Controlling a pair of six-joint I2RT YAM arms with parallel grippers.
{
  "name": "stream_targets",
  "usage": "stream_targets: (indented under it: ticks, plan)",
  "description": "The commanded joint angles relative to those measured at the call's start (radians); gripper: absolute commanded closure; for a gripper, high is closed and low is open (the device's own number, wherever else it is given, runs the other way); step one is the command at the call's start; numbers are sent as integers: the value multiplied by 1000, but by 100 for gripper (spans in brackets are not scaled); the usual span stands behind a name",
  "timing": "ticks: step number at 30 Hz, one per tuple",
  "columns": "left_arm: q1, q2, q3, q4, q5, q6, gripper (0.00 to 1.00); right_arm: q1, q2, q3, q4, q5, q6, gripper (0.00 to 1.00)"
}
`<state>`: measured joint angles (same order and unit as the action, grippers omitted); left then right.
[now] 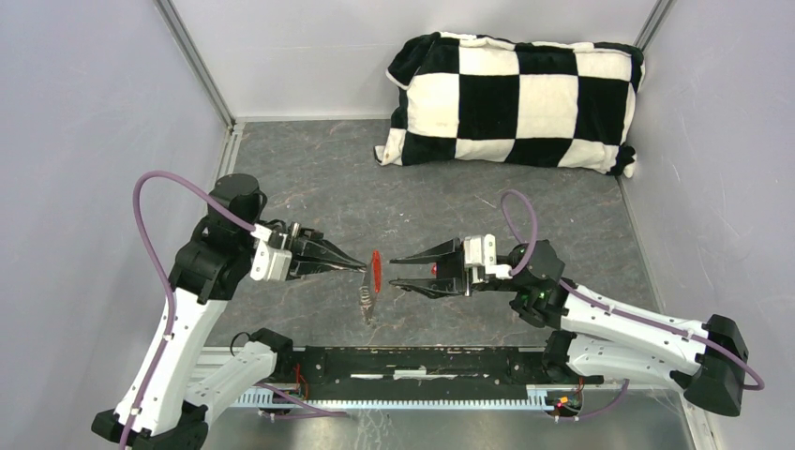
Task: Put the keys on the keyring
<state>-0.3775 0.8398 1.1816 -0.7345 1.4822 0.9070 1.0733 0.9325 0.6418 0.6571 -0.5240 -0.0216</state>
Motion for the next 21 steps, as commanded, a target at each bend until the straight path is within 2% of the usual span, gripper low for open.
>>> stream_targets:
  ticks: [1, 14, 21]
  plan:
    - [-1, 19, 43, 46, 90, -105, 98, 13, 14, 74, 108, 1, 12, 59]
    - [-1, 33, 60, 47, 78, -89, 98, 76, 95, 165, 89, -2, -53, 61]
    - [-1, 27, 55, 47, 78, -88, 98, 91, 117, 193, 53, 52, -78, 67]
